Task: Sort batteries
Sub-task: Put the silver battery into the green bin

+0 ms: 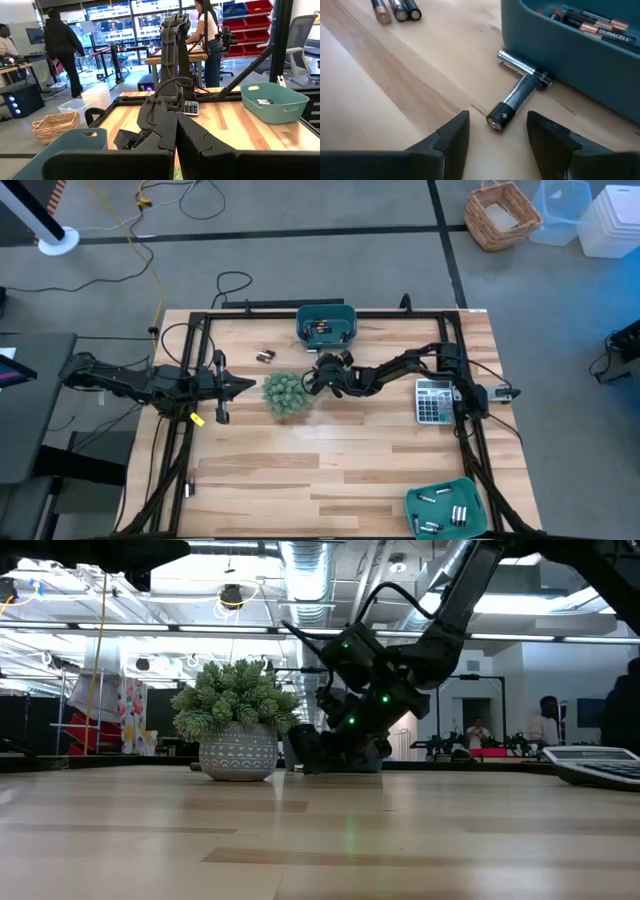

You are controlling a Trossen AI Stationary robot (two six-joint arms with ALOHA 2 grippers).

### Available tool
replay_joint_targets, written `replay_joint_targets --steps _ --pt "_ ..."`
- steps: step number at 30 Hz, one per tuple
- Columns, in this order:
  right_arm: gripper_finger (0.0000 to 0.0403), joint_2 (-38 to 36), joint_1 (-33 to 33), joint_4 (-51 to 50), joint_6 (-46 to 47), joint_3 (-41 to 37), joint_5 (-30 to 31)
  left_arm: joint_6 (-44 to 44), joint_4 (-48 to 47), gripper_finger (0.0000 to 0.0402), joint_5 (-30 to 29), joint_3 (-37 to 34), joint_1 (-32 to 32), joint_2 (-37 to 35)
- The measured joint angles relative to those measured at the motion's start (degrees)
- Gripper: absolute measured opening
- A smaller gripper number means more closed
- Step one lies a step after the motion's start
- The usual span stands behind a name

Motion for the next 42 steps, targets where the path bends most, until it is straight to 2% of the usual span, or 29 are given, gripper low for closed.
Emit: replay_joint_targets --steps 4,13,25,36,42 --pt "0.0204 -0.13 -0.38 -1.61 1.52 0.07 0.09 0.02 0.00 0.0000 0.02 0.00 0.00 0.00" --pt "0.0119 -0.35 -1.48 -4.90 3.36 0.17 -1.45 0.67 0.00 0.0000 0.04 0.04 0.00 0.00" --pt "0.0043 -0.44 -2.19 -5.84 3.27 0.17 -4.79 1.25 -0.07 0.0000 0.07 0.09 0.00 0.00" --pt "0.0002 -0.37 -1.38 -6.06 2.49 0.10 -5.06 1.31 -0.13 0.0000 0.07 0.09 0.00 0.00" --pt "0.0001 -0.35 -1.16 -6.11 2.47 0.08 -5.08 1.27 -0.13 0.0000 0.07 0.09 0.00 0.00"
